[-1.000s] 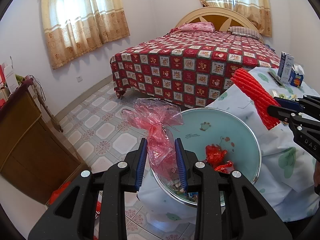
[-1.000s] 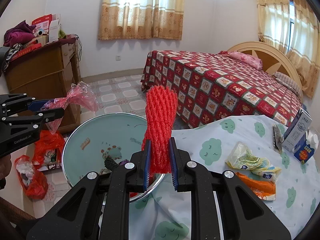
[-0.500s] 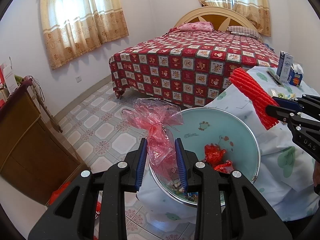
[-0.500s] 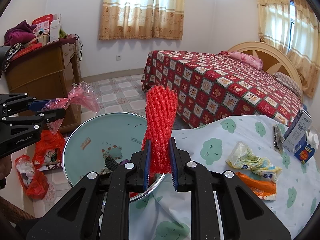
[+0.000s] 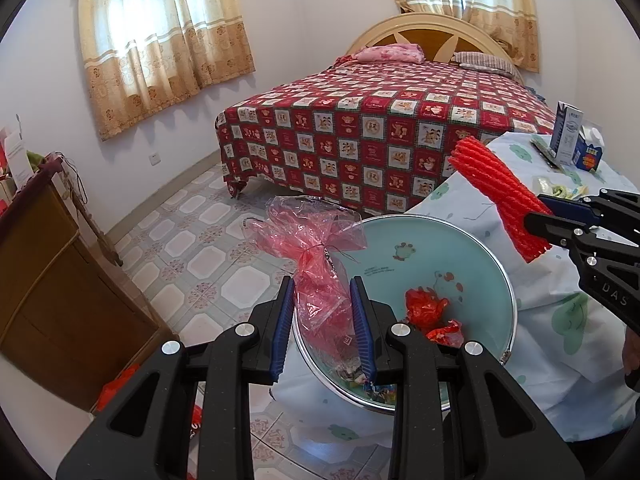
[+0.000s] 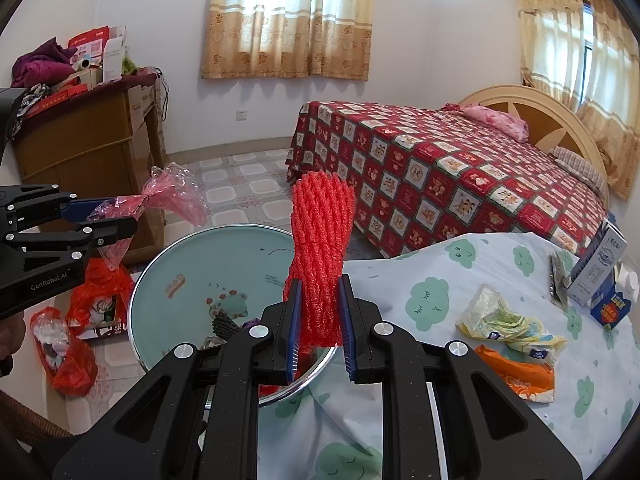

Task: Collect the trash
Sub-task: 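Hold the pink bag over the bucket while the right gripper carries the red mesh toward it, then open both grippers to drop the pink bag and red mesh into the bucket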

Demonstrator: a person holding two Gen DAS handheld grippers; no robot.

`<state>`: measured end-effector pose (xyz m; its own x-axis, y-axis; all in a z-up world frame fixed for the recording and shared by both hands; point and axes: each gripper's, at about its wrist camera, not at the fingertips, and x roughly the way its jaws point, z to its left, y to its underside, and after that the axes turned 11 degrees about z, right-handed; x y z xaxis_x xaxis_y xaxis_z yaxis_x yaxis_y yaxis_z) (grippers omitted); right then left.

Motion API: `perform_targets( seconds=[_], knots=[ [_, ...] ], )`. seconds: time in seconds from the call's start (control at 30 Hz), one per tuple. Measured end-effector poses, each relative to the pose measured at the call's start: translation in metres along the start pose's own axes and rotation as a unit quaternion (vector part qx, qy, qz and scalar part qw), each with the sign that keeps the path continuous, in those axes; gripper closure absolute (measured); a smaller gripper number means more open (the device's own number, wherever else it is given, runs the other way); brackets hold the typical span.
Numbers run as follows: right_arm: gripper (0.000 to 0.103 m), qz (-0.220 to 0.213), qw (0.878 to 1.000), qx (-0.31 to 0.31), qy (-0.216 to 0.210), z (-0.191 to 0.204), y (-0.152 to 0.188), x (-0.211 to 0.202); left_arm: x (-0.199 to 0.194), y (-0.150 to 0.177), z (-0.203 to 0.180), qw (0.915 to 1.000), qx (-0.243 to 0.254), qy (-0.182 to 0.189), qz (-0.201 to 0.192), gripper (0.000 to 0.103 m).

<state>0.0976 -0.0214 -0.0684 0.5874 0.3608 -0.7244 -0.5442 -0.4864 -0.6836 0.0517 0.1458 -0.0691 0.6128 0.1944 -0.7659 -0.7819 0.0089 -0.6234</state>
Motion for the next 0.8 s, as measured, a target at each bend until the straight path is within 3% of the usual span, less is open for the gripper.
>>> perform_targets(
  seconds=[0.1, 0.2, 0.23, 0.27, 0.3, 0.5, 0.8],
  knots=[
    [0.084, 0.000, 1.000, -0.005, -0.007, 0.001, 0.000, 0.001, -0.001, 0.000, -0.007, 1.0000, 0.004, 0.002, -0.002, 0.073],
    [0.083, 0.001, 1.000, -0.011, -0.011, 0.003, 0.001, 0.002, -0.002, 0.001, -0.010, 0.9999, 0.008, 0.005, -0.005, 0.059],
    [0.081, 0.003, 1.000, -0.013, -0.014, 0.004, 0.001, 0.003, -0.003, 0.001, -0.011, 0.9999, 0.009, 0.005, -0.008, 0.051],
    [0.074, 0.003, 1.000, -0.014, -0.015, 0.005, 0.002, 0.003, -0.004, 0.001, -0.012, 0.9999, 0.011, 0.005, -0.009, 0.049],
    [0.068, 0.002, 1.000, -0.015, -0.012, 0.005, 0.002, 0.003, -0.003, 0.001, -0.013, 0.9999, 0.012, 0.006, -0.009, 0.049],
    [0.059, 0.003, 1.000, -0.008, -0.011, 0.003, 0.004, 0.004, 0.001, 0.000, -0.014, 0.9999, 0.012, 0.006, -0.005, 0.046],
    [0.055, 0.002, 1.000, -0.005, -0.006, 0.001, 0.006, 0.004, 0.004, 0.001, -0.015, 0.9999, 0.012, 0.005, -0.002, 0.044]
  ],
)
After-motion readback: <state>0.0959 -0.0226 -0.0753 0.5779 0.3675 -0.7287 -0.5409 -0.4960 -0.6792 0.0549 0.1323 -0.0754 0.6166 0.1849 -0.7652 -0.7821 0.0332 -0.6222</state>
